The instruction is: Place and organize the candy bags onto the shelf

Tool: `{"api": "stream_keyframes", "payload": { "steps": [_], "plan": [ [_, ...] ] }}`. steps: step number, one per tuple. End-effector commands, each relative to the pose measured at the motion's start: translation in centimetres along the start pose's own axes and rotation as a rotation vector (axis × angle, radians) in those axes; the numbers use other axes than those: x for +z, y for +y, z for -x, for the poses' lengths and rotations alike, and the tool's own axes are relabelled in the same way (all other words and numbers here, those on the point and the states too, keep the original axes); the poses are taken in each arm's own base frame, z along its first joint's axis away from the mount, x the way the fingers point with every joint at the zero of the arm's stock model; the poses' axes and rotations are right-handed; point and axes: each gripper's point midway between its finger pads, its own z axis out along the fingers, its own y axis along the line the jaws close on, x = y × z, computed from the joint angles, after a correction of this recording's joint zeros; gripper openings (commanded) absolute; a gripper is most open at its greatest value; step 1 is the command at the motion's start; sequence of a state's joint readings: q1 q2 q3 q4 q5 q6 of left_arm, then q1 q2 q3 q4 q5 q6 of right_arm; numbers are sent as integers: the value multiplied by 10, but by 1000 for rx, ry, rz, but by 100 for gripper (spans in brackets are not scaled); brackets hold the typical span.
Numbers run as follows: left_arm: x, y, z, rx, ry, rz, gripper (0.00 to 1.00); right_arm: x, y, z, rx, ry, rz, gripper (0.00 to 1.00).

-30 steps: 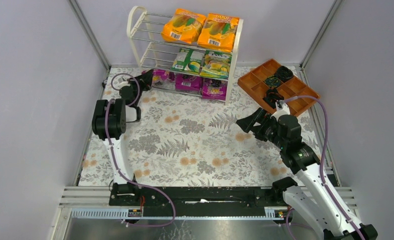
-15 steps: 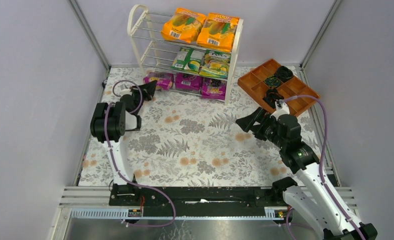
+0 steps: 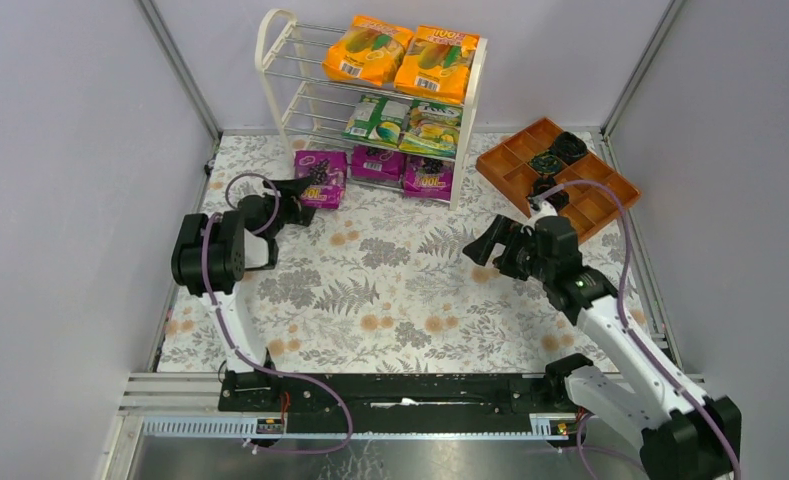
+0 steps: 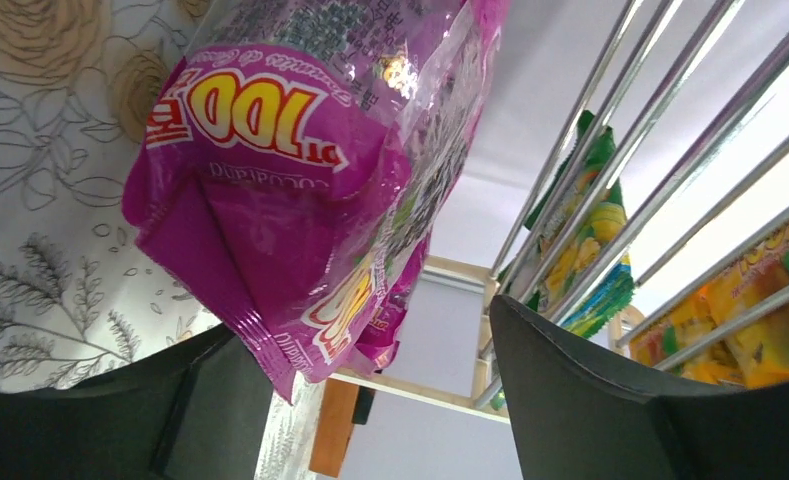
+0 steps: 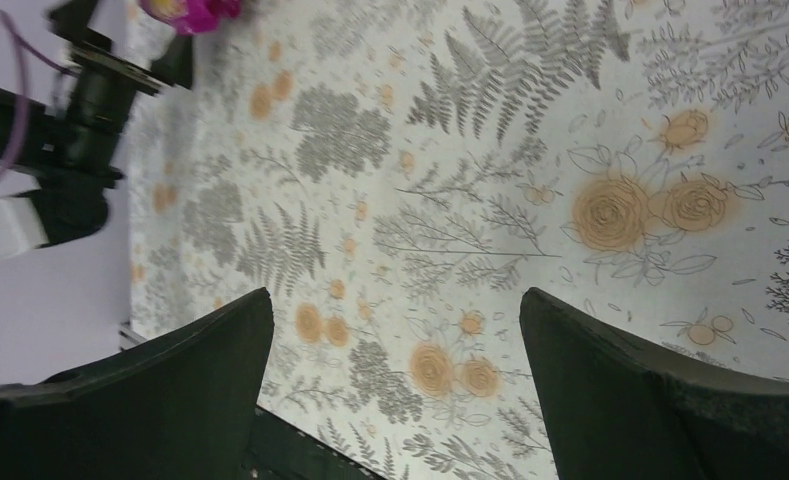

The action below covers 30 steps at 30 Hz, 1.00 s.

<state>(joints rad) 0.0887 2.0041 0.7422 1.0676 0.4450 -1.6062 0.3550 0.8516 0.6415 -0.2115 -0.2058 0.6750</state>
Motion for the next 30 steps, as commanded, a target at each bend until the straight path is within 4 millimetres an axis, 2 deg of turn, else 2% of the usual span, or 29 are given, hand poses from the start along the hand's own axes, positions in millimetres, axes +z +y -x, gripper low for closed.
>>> {"api": "stream_keyframes", "payload": {
  "steps": [1,6,7,9,13,15,17,20,22,24,27,28,30],
  "plan": [
    [-7,-1,-1,53,-8,53,83,14,7,8,-107,40,21,100],
    [-25,42,6,-38,-100,268,94,20,11,9,-111,48,38,100],
    [-27,49,7,-56,-113,304,98,19,12,11,-109,39,44,100],
    [-24,57,8,-72,-114,351,99,18,13,11,-106,31,50,100],
    [-4,41,4,-55,-88,290,99,16,12,11,-104,24,47,100],
    [-2,38,-4,-3,-75,305,99,15,12,10,-102,21,47,100],
    [-11,36,-4,131,-119,360,99,14,12,10,-102,20,49,100],
    [-37,23,22,405,-260,439,98,11,11,9,-106,20,50,100],
    [-51,12,35,518,-325,447,98,9,10,9,-110,12,49,100],
    [-53,7,30,558,-294,419,96,9,9,8,-117,6,47,100],
    [-47,-1,17,604,-250,336,83,11,9,9,-122,2,52,100],
    [-41,-1,2,629,-210,306,78,11,10,10,-125,2,55,100],
    [-26,-7,-14,752,-173,310,79,10,10,9,-135,11,53,100]
  ]
}}
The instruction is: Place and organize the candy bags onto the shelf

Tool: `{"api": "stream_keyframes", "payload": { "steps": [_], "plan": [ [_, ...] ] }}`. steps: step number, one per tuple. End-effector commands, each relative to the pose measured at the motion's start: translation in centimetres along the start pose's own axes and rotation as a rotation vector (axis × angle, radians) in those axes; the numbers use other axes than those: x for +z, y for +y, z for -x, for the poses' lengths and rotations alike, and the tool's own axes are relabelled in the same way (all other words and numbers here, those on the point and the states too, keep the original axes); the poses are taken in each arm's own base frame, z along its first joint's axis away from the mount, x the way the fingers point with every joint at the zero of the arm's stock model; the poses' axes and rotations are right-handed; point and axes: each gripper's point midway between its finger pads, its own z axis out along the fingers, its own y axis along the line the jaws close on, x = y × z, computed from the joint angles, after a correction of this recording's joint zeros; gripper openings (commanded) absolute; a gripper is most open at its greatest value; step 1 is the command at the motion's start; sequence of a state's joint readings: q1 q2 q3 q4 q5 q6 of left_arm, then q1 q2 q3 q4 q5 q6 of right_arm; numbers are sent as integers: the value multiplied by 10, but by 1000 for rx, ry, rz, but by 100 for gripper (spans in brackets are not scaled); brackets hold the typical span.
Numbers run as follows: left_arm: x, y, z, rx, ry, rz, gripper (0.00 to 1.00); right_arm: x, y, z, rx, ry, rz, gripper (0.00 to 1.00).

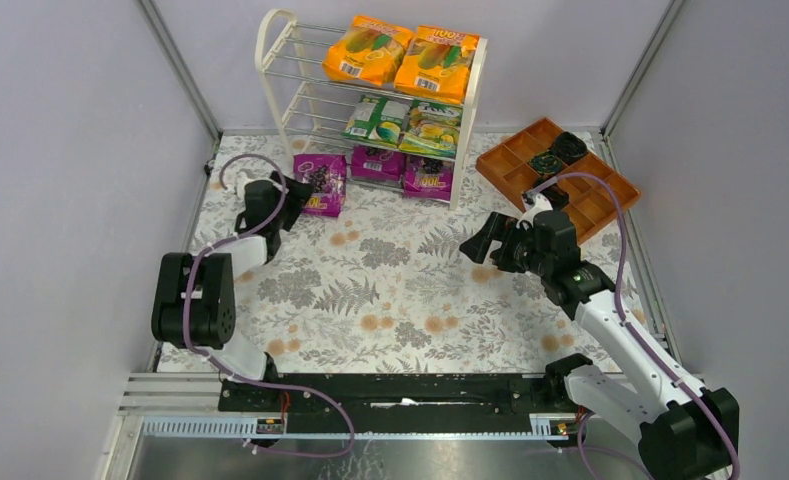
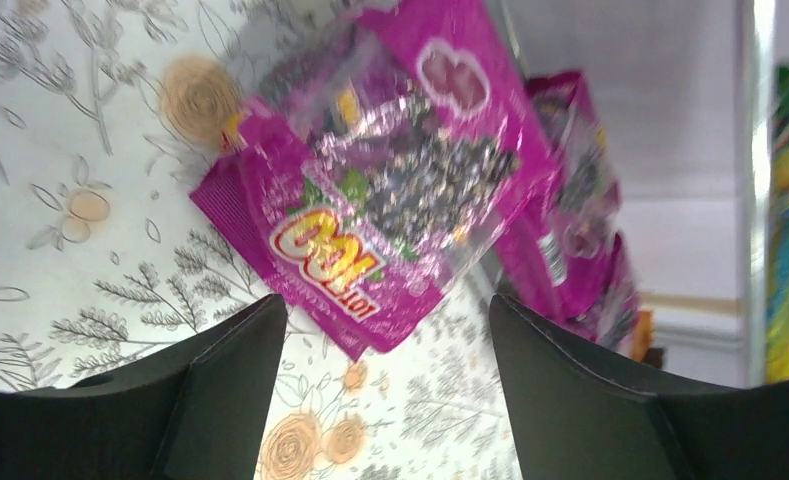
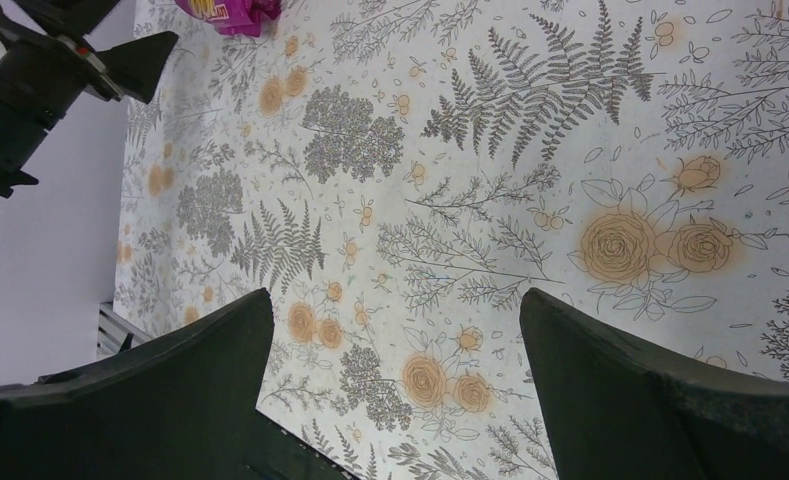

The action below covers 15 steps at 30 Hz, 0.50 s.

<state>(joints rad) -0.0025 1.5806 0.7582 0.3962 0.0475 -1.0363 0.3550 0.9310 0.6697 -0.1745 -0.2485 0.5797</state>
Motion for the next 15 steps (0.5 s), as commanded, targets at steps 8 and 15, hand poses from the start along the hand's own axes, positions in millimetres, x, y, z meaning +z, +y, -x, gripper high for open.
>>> {"api": "stream_keyframes", "payload": {
  "steps": [8,15],
  "plan": [
    [31,-35,-60,859,4,168,89,-15,4,5,-52,-53,21,100],
    [50,-20,-74,935,119,261,85,-17,4,3,-48,-56,30,100]
  ]
}}
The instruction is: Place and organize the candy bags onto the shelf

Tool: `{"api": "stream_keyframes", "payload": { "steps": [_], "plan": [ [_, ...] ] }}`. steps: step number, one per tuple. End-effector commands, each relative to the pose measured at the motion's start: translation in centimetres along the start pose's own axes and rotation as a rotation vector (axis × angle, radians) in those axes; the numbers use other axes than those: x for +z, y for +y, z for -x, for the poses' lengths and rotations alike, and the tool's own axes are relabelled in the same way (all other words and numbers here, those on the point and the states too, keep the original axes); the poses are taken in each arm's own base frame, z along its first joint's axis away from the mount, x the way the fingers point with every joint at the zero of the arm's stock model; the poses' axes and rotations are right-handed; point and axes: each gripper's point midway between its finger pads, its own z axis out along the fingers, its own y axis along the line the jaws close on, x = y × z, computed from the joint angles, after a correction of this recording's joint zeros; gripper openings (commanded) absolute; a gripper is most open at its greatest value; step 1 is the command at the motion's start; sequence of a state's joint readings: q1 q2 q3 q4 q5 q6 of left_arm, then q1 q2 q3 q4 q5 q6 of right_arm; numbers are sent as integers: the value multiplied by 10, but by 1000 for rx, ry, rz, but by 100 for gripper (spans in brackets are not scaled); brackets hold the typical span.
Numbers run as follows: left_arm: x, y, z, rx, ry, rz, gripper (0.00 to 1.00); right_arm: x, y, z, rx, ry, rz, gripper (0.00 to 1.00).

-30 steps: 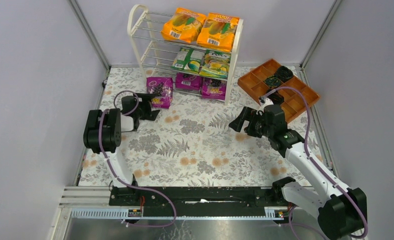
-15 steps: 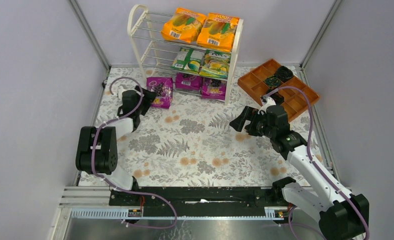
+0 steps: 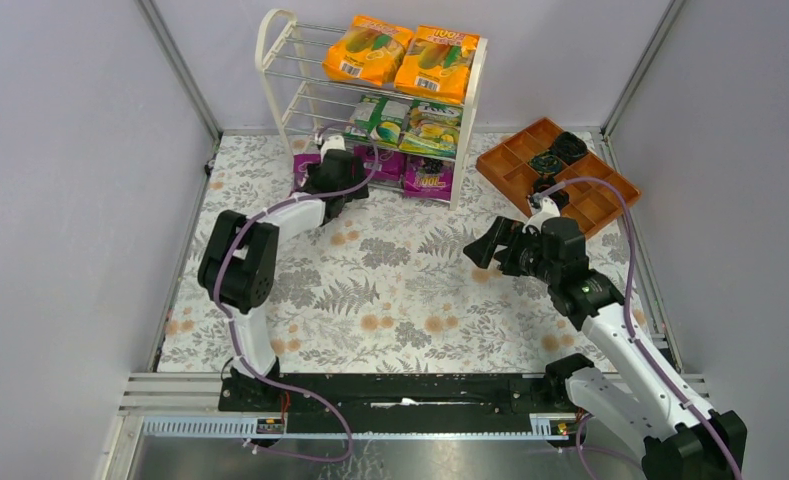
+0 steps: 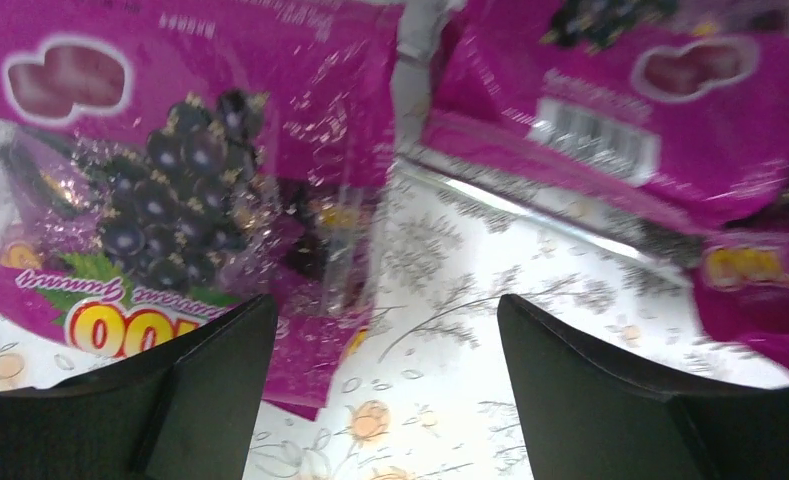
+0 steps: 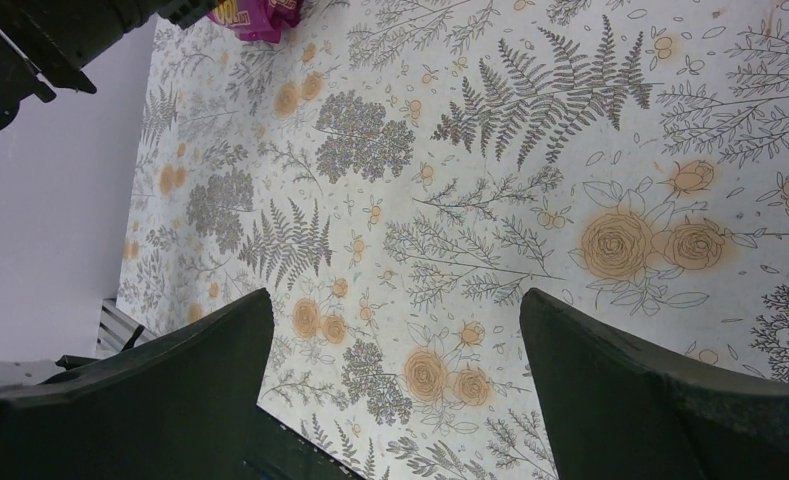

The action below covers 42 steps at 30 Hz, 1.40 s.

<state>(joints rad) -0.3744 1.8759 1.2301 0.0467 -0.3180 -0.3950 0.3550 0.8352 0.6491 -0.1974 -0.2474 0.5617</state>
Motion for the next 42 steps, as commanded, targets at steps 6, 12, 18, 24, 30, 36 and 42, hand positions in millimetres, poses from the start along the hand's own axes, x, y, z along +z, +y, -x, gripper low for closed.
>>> {"api": "stream_keyframes", "payload": {
  "steps": [6,12,18,24,30,36,42],
  "plan": [
    [-19,38,1,-169,52,-63,99,21,-2,-13,17,28,58,100],
    [-36,67,0,-542,111,-255,99,86,26,-22,79,23,189,100],
    [-60,86,-10,-592,146,-161,99,177,71,-38,119,11,267,99],
    [-70,114,-13,-882,116,-207,99,262,101,-47,198,-52,316,95],
    [-65,132,-29,-1128,133,-198,99,335,107,-64,230,-73,215,93],
    [-60,139,-27,-1184,113,-193,99,394,106,-79,314,-37,109,88],
    [-51,132,-28,-1248,178,-318,99,420,113,-84,263,7,99,74]
  ]
}}
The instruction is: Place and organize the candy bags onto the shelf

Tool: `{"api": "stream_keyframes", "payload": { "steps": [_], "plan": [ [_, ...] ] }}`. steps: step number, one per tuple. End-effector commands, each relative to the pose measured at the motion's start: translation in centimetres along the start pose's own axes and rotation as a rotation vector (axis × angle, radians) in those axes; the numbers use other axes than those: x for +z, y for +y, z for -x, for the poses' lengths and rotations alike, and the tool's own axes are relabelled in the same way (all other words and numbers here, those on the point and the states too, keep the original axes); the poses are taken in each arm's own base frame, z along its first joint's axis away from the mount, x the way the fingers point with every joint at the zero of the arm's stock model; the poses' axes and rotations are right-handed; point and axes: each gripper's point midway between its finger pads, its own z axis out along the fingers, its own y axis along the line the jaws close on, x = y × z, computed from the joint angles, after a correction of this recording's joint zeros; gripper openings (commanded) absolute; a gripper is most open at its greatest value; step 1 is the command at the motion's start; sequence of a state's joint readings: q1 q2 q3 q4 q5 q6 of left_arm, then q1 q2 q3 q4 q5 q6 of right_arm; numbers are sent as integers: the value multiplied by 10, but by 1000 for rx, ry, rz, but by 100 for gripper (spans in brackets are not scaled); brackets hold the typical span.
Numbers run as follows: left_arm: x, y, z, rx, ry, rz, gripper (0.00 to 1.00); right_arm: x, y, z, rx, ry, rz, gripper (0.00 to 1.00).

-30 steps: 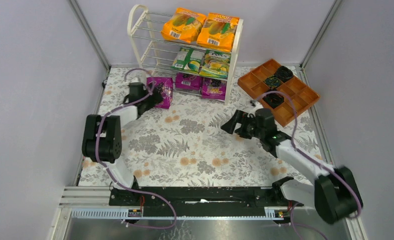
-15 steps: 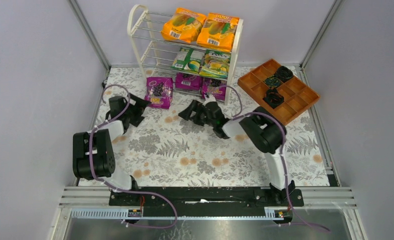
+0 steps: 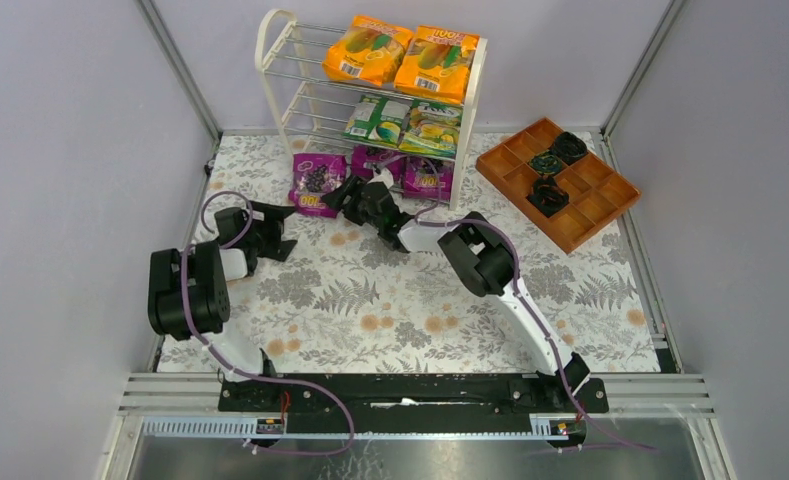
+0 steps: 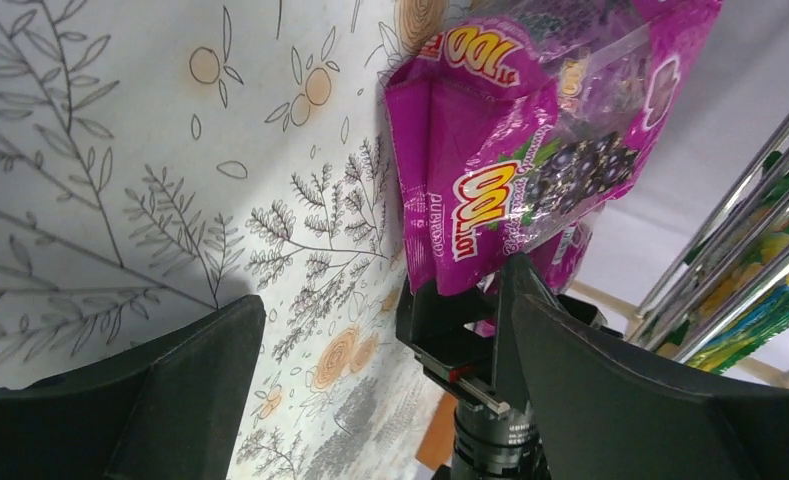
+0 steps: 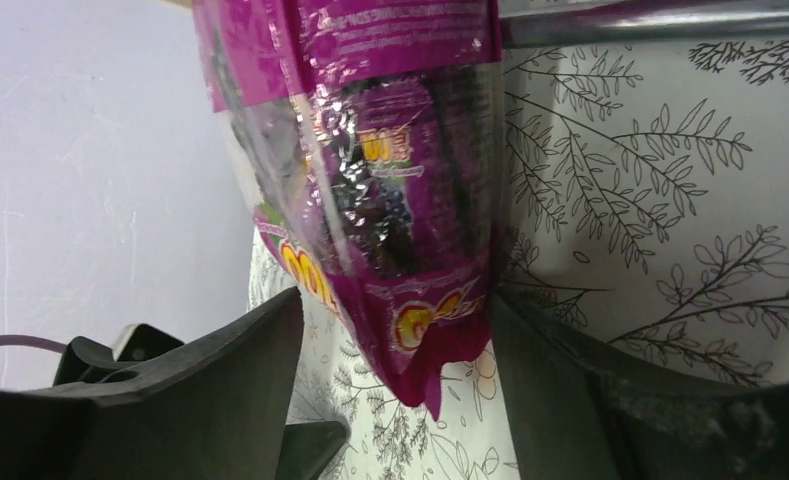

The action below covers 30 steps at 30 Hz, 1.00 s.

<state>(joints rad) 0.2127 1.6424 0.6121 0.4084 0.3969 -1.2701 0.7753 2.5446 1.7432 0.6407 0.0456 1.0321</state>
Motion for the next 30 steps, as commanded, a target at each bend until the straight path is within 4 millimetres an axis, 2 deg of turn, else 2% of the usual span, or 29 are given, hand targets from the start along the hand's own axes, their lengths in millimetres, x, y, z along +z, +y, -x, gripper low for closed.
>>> {"api": "stream_keyframes", "payload": {
  "steps": [1,5,7,9,13,17,21,25,30],
  "plan": [
    [9,-30,-1,-43,112,-158,99,9,-26,-16,-36,62,-89,70],
    [19,-25,2,-89,170,-186,99,0,24,-9,-83,119,64,58],
    [20,-28,4,-83,166,-212,99,-4,49,-5,-99,138,144,50],
    [25,-29,6,-75,168,-217,99,-5,65,-5,-94,164,197,39],
    [33,-30,6,-98,204,-229,99,-7,79,-2,-39,187,267,14],
    [39,-27,5,-104,226,-207,99,-9,82,3,-5,213,294,1],
    [46,-45,6,-95,248,-288,99,-13,86,7,32,246,326,0],
    [56,-50,-3,-137,284,-314,98,-18,91,15,84,271,363,0],
    [69,-57,-6,-119,292,-327,96,-24,98,16,114,308,407,11]
  ]
}}
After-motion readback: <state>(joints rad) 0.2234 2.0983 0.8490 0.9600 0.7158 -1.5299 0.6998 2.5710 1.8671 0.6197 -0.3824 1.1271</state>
